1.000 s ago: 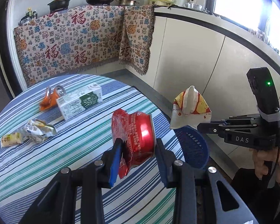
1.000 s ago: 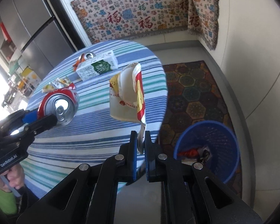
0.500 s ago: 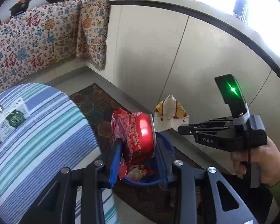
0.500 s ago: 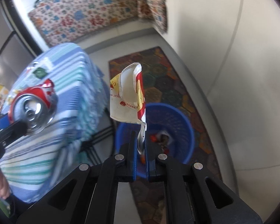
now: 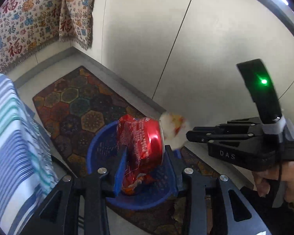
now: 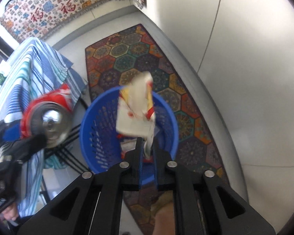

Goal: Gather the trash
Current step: 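Open both tools to drop the can and cup into the wastebasket, then move both open tools back over the table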

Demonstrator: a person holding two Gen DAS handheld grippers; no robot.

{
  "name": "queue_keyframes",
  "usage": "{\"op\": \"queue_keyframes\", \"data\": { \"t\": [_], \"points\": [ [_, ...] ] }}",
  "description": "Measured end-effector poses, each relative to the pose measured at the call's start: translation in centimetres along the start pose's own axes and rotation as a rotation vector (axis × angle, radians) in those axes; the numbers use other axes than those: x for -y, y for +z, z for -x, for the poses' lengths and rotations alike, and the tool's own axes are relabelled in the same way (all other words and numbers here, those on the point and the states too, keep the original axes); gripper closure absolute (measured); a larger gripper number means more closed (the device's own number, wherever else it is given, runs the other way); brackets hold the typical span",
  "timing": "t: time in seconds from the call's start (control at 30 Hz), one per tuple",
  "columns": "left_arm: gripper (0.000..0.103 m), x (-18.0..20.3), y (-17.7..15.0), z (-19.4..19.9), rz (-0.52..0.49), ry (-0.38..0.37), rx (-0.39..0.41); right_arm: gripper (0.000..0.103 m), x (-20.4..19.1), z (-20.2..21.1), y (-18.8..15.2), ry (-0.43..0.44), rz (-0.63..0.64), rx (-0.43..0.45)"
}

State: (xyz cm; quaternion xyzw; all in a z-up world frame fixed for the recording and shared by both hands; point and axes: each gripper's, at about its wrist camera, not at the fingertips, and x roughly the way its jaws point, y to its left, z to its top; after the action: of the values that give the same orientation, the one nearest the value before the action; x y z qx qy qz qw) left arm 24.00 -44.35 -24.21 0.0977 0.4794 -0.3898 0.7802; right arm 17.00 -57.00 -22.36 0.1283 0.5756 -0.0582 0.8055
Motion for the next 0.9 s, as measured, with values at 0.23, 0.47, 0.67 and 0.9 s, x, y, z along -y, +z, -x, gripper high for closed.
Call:
{"op": "queue_keyframes", "data": {
  "t": [0.23,0.47,0.67,0.9],
  "points": [
    [0.042,-1.4,-0.3,0.1,0.047,0.020,0.025,0.066,0.2,0.5,0.0,-0.027,0.014,0.061],
    [0.041,-3.3,-3.2,8.8,0.013,0.082,0.134,0.035,-0.8,5.9,0.2,-0.078,0.002,0.309],
    [0.038,-8.3,-8.8,16.1,0.052,0.197,0.160,0.021,-4.8,9.4,-0.8,-0.095,0.044,0.503],
    [0.038,-17.2,-16.2,22.5,0.170,0.375,0.123,0.020,-16.7,9.8,-3.1,0.028,0.247,0.504]
  ]
}}
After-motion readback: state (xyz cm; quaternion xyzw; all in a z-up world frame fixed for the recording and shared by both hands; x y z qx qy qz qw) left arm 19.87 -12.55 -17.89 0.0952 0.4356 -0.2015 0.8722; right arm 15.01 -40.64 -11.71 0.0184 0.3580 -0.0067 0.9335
